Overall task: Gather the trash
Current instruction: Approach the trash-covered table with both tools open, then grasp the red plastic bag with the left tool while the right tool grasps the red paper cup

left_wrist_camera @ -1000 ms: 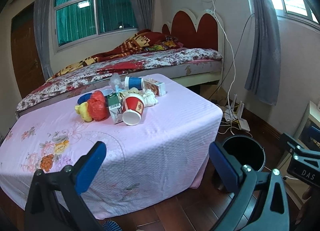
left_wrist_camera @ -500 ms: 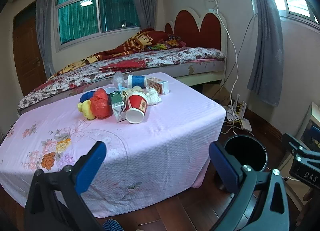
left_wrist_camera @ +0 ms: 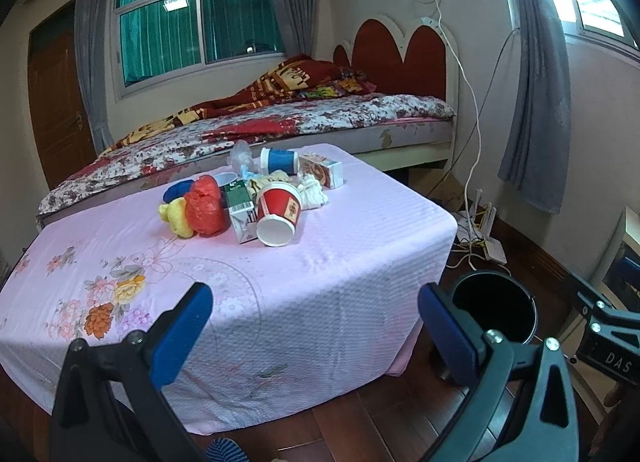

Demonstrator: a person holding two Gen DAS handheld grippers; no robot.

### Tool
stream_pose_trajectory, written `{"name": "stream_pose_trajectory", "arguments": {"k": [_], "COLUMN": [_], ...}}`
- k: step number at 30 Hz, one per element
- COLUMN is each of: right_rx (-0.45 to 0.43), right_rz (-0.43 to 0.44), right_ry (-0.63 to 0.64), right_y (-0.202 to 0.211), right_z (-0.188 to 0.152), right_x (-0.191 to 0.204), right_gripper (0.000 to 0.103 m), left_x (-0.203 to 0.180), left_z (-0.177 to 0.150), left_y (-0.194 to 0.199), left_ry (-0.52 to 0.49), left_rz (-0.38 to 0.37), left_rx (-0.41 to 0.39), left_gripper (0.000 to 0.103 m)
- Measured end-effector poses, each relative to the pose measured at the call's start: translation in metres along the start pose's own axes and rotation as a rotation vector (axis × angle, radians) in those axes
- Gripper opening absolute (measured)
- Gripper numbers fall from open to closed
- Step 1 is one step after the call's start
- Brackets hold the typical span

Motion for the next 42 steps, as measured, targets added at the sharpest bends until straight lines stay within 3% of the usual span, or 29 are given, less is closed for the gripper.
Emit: {"name": "stream_pose_trajectory", "arguments": {"k": [32, 37, 42], "right_rx": [0.010, 0.027, 0.024], "right_rz": [0.013, 0.055, 0.117], "right_ry": [0.022, 0.036, 0.077], "right_y": [-0.007, -0.014, -0.031], "right_z": [-0.001, 0.000, 0.012], "right_x": [0.008, 0.019, 0.050], "right_gripper": [0.103, 0.103, 0.103], "left_x": [0.009, 0.024, 0.063], "left_z": [-0.002, 0.000, 0.005], "left_y": [-0.003, -0.010, -0.031], "left_ry": [0.021, 0.034, 0.057], "left_rz": [0.017, 0.040, 0.093], "left_rx": [0.009, 0.014, 0.028], "left_gripper": [0.103, 0.102, 0.102]}}
Point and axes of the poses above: each gripper's, at about its wrist camera, not at the fingertips, and y roughly against the way its jaws point, x to its left, z to its top, the point moved 10 cm from there along -y, roughly the way its jaws point, and after that the axes turned 12 degrees about z, right-handed, at the moved point
